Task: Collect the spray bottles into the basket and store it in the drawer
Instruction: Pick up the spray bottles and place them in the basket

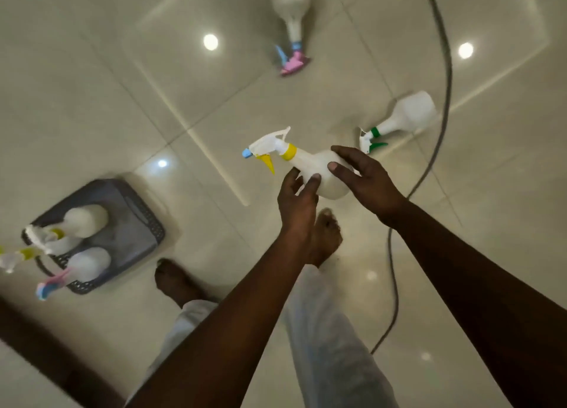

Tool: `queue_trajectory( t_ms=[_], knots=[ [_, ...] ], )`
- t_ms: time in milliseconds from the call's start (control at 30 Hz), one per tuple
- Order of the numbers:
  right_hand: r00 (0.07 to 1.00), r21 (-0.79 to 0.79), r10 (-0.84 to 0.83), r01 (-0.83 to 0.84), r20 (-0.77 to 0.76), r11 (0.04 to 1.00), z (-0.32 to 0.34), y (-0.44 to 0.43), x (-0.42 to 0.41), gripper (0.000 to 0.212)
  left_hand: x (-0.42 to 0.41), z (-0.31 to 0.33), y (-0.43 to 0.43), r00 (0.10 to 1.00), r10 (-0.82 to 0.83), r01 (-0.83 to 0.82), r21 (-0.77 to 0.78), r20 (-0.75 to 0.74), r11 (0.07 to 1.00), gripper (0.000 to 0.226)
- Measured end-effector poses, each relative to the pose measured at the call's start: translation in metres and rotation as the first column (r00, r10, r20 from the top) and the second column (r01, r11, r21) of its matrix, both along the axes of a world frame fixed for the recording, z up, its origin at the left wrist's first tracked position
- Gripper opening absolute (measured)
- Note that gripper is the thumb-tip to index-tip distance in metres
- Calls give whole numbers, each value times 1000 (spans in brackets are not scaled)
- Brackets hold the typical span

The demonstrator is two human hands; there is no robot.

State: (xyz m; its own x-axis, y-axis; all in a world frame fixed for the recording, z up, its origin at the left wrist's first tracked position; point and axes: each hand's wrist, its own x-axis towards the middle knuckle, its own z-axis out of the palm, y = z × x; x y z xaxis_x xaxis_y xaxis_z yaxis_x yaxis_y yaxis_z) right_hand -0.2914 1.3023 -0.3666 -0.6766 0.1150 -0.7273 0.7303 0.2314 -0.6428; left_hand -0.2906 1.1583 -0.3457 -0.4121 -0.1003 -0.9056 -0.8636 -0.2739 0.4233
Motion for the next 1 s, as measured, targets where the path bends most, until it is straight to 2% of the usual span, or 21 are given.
queue_trajectory(
  t_ms=[167, 333, 533, 700, 1000],
  knots=[
    [983, -84, 174, -178, -53, 980, 21, -110, -35, 53, -23, 21, -124, 983, -4, -18, -115, -184, 993, 47],
    [945, -112, 306, -319, -119, 941, 28, -225, -52, 58, -22, 27, -237, 967, 29, -77, -184, -252, 980, 56],
    [888, -146, 437, -456, -143, 878, 29, -335, -54, 63, -1, 24, -347, 962, 83, -157, -280, -259, 947, 70],
    [815, -139, 563, -579, -137, 803, 20, -411, -45, 68, 26, 9, -422, 968, 110, -186, -349, -225, 918, 68],
    [746, -111, 663, -666, -68, 738, -21, -505, -14, 75, 84, -40, -496, 945, 289, -324, -325, -153, 888, 73]
  ],
)
